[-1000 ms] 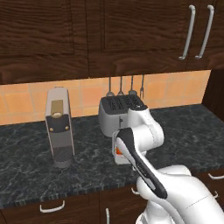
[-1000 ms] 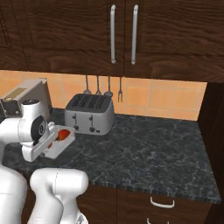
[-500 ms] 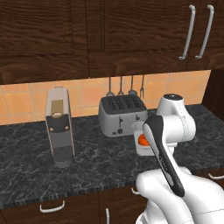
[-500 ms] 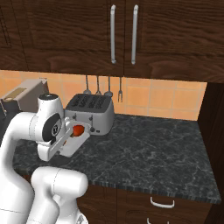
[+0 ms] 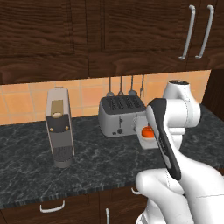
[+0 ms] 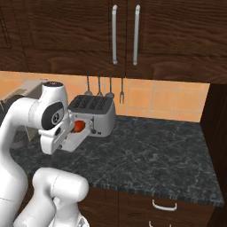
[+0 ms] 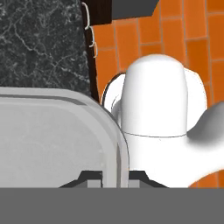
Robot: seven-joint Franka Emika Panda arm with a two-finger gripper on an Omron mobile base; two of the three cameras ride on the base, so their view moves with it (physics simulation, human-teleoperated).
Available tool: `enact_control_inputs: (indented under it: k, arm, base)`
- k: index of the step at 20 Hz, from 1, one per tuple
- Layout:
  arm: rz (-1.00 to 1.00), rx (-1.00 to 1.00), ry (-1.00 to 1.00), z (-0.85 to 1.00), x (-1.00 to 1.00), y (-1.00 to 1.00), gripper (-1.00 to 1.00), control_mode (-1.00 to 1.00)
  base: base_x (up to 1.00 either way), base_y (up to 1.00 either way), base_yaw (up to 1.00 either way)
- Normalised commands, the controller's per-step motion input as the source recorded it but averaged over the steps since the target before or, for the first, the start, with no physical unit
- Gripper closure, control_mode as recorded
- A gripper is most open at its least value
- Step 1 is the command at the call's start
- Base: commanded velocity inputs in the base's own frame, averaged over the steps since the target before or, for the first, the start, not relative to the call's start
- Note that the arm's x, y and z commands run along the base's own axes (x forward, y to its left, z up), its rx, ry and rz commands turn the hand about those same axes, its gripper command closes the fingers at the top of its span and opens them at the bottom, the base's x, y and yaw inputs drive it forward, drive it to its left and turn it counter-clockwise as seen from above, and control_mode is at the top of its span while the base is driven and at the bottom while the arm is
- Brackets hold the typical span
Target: Take the meat container that has the fish and place it on the second highest rack of the freezer. Then take the vegetable container that has the tomato and squash and place it on the highest rack of the freezer.
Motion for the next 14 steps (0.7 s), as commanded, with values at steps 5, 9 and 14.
enact_control_inputs:
  k: [5, 9, 14]
  arm:
    - [0.11, 0.00, -0.06, 0.02, -0.06, -0.14, 1.00, -1.00]
    - [0.03, 0.00, -0.20, 0.00, -0.02, -0.02, 1.00, -1.00]
    - [0.00, 0.00, -0.17, 0.00, 0.00, 0.00, 1.00, -1.00]
  base:
    - [0.00, 0.00, 0.00]
    - [0.00, 0.00, 0.00]
    - [0.00, 0.00, 0.00]
